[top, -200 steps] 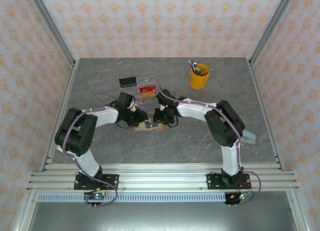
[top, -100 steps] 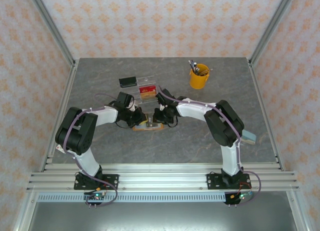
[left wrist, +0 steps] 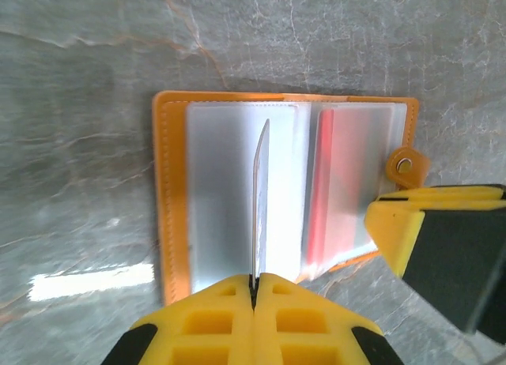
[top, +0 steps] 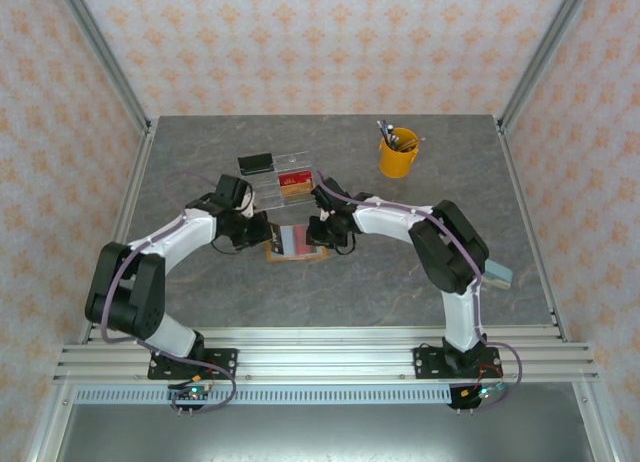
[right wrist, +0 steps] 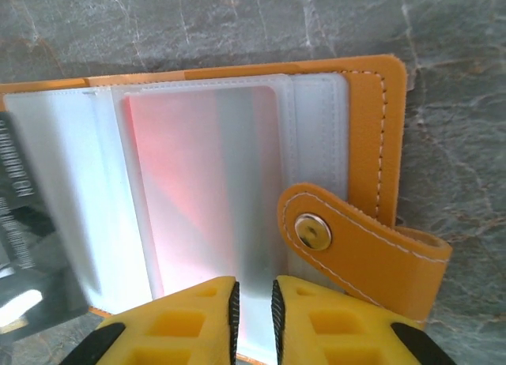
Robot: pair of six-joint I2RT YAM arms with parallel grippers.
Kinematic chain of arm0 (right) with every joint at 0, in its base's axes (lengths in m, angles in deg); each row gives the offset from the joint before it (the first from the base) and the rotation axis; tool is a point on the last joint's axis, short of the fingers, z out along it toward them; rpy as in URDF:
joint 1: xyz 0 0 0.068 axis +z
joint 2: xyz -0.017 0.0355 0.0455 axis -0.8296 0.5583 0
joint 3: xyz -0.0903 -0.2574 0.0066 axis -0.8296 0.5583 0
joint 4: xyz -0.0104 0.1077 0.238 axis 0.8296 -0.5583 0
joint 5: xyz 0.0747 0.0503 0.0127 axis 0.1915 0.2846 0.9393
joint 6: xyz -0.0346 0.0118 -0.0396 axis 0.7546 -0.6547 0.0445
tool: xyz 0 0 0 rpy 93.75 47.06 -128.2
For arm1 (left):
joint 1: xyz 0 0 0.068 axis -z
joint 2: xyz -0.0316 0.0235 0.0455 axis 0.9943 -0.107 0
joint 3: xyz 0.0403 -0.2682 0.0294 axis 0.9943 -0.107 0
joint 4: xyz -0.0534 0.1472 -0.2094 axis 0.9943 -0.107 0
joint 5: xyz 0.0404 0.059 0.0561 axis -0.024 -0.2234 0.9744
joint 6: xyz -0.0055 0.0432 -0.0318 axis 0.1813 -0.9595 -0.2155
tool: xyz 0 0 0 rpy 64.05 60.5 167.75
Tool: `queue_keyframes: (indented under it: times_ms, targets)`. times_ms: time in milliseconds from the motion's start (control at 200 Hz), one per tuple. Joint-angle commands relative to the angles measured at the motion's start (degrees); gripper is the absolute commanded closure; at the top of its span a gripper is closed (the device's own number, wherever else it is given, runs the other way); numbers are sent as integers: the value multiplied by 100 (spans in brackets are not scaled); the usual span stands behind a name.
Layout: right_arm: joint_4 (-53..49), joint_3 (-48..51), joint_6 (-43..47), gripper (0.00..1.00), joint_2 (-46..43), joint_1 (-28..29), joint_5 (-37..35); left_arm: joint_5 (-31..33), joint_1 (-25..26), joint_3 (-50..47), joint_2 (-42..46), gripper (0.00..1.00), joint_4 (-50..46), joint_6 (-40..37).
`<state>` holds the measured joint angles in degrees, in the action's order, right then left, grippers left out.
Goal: Take the credit cards out of the card holder
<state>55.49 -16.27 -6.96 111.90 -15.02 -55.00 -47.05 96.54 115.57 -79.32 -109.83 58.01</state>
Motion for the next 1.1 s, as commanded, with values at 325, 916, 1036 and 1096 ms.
queue_keyframes:
  times_ms: [325,916,1036,1096]
  targets:
    - [1077,759,-202,38,-1569,-359,-109,1670,-27,901,1728,100,-769,-1605]
    - [1000,1744,78,0,-2818,-1262,-852,2550,-34,2792,-124,100,-137,-5396]
    - [816,1653,299,0,-2869,-1282,-828,2513,-86,3685,-912,100,-983,-6617]
    - [811,1621,366,0,-2869,-1282,-832,2526,-119,4196,-1301,100,-1475,-7073]
